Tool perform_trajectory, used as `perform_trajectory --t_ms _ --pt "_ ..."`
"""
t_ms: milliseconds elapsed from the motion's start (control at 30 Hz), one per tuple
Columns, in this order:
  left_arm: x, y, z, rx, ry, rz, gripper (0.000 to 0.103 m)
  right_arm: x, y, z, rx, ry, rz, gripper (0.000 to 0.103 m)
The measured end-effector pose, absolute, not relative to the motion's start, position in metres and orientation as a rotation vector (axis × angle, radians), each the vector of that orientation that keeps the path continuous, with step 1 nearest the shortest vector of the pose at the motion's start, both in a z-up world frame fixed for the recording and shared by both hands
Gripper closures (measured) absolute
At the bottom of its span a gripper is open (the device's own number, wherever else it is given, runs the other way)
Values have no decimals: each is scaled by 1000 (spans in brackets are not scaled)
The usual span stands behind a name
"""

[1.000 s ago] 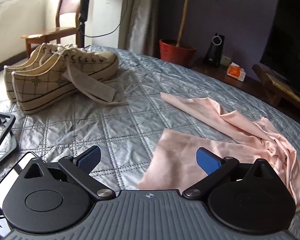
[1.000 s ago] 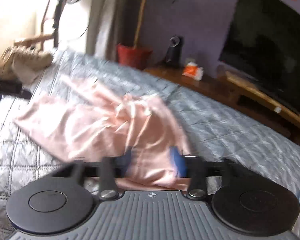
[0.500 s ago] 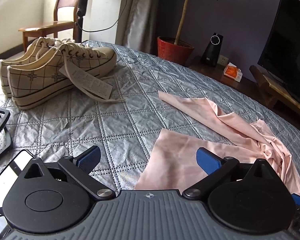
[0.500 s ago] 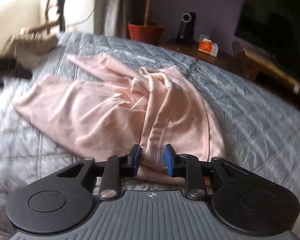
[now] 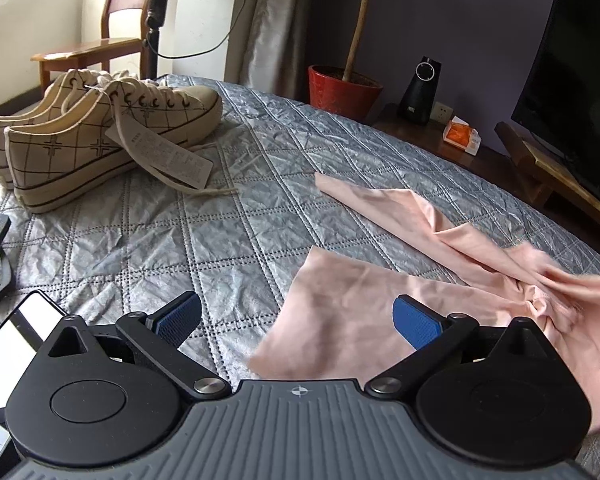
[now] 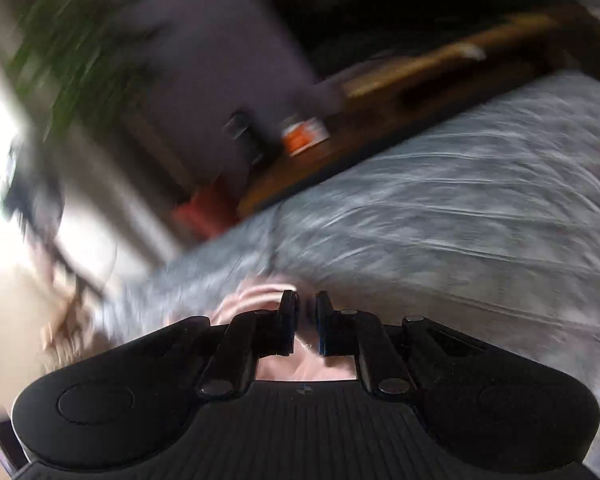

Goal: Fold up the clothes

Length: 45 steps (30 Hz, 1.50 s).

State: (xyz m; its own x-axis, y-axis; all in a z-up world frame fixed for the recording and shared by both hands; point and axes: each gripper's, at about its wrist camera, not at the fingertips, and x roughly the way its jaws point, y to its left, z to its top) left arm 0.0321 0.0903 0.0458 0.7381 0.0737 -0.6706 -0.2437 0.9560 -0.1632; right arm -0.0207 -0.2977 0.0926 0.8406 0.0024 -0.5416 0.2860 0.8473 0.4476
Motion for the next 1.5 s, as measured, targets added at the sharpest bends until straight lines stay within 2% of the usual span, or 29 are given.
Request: perform_trajectory --t_ms 67,200,267,300,333,367,400,433,467,500,600,667,733,800,900,967,1000,1033,1100,1167,1200,1233,1300,1400,1500 --pt "32 90 46 -252 723 171 0 -30 -296 95 434 554 -220 93" --pt "33 89 45 -244 740 165 0 -60 -332 74 583 528 -533 89" --pt "34 88 43 -238 753 158 0 -60 -321 74 421 572 -525 88" --pt "34 87 43 -235 754 153 0 -55 -307 77 320 576 -474 80" --pt "34 86 43 -233 755 147 0 -45 -291 80 218 577 -388 53" --pt "34 85 43 -231 755 141 0 -35 -273 82 116 577 -298 31" --pt "34 83 43 -229 756 135 0 -23 -257 82 21 583 -238 3" --pt "34 82 43 -226 757 129 0 -10 -242 80 -62 595 -175 25" --pt "34 81 43 -224 758 123 0 6 -222 75 -178 621 -97 39" --pt "34 80 43 -219 759 119 0 19 -208 68 -271 645 -52 44" --pt "35 80 42 -223 764 118 0 52 -178 44 -468 712 64 46" --pt "36 82 42 -234 767 118 0 67 -178 32 -473 787 103 46" --pt "38 84 42 -242 770 115 0 68 -186 32 -483 758 56 48" --pt "39 84 42 -247 772 109 0 73 -221 34 -259 786 -2 94" --pt "39 80 42 -241 775 97 0 79 -285 32 183 807 -112 93" --pt "39 78 41 -232 775 92 0 66 -345 17 681 757 -260 84" --pt "39 77 41 -228 776 91 0 61 -361 10 825 744 -289 82" --pt "39 77 40 -226 778 92 0 60 -365 9 855 741 -283 76" --pt "39 77 40 -228 780 96 0 56 -347 30 586 727 -311 59" --pt "40 79 40 -236 782 101 0 47 -328 45 406 692 -264 60" --pt "39 79 39 -238 783 101 0 44 -322 49 362 692 -264 54" --pt "39 78 39 -236 786 99 0 42 -316 51 311 681 -273 42" --pt "40 77 38 -226 793 93 0 40 -305 51 208 677 -250 32" --pt "41 76 38 -218 799 87 0 26 -275 51 -15 732 -134 36" --pt "41 78 38 -234 800 88 0 2 -270 40 12 771 -159 36"
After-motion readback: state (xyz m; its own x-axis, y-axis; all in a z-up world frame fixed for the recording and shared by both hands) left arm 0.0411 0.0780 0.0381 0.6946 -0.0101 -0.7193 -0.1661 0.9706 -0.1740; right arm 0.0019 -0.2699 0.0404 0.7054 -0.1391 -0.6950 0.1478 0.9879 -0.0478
